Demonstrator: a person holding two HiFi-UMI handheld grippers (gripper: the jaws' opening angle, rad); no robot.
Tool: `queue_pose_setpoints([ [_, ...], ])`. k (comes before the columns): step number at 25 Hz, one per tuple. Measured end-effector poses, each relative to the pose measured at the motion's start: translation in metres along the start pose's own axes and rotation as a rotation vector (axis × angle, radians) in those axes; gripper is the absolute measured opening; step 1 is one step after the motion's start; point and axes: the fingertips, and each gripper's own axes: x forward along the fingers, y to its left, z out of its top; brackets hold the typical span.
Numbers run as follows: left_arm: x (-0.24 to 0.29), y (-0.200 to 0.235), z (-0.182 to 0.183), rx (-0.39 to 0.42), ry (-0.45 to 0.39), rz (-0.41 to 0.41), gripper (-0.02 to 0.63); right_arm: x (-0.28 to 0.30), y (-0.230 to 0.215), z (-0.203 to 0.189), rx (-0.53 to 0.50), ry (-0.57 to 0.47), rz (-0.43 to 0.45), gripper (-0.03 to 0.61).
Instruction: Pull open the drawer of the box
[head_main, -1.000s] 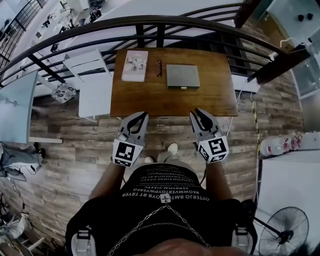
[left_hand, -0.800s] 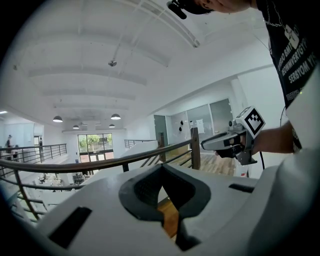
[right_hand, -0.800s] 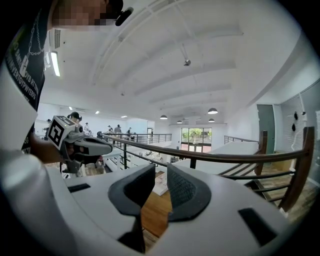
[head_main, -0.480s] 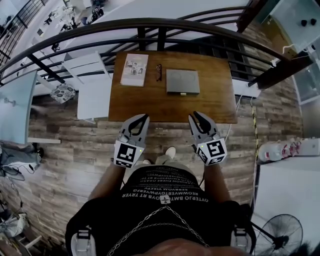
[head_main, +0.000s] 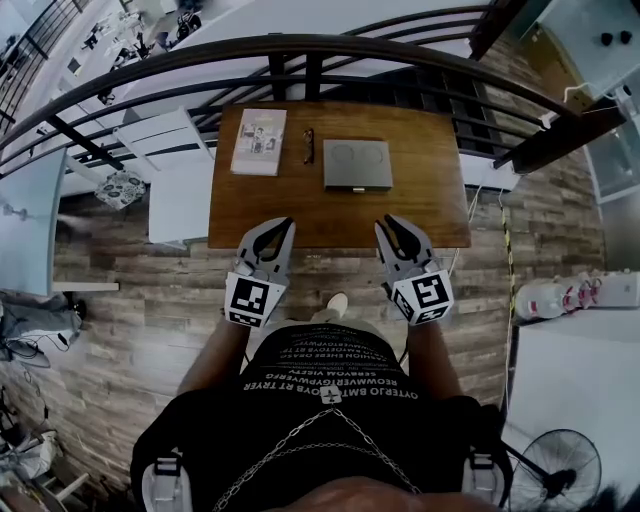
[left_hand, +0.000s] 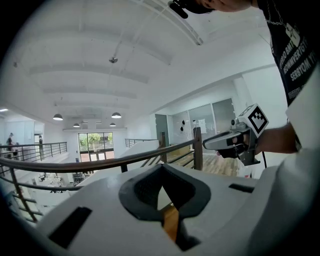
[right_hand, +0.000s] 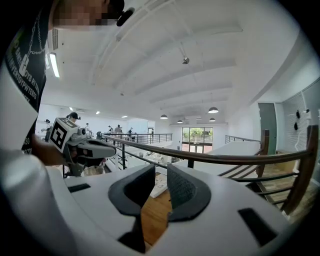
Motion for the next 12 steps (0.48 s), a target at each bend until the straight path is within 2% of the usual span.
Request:
queue_pose_setpoints([
  [12,0.056,-0.012,0.019,0.027,-0.009,0.015,0.0,0.006,-0.059,0.006,0.0,-0.032,0.01,0.066],
])
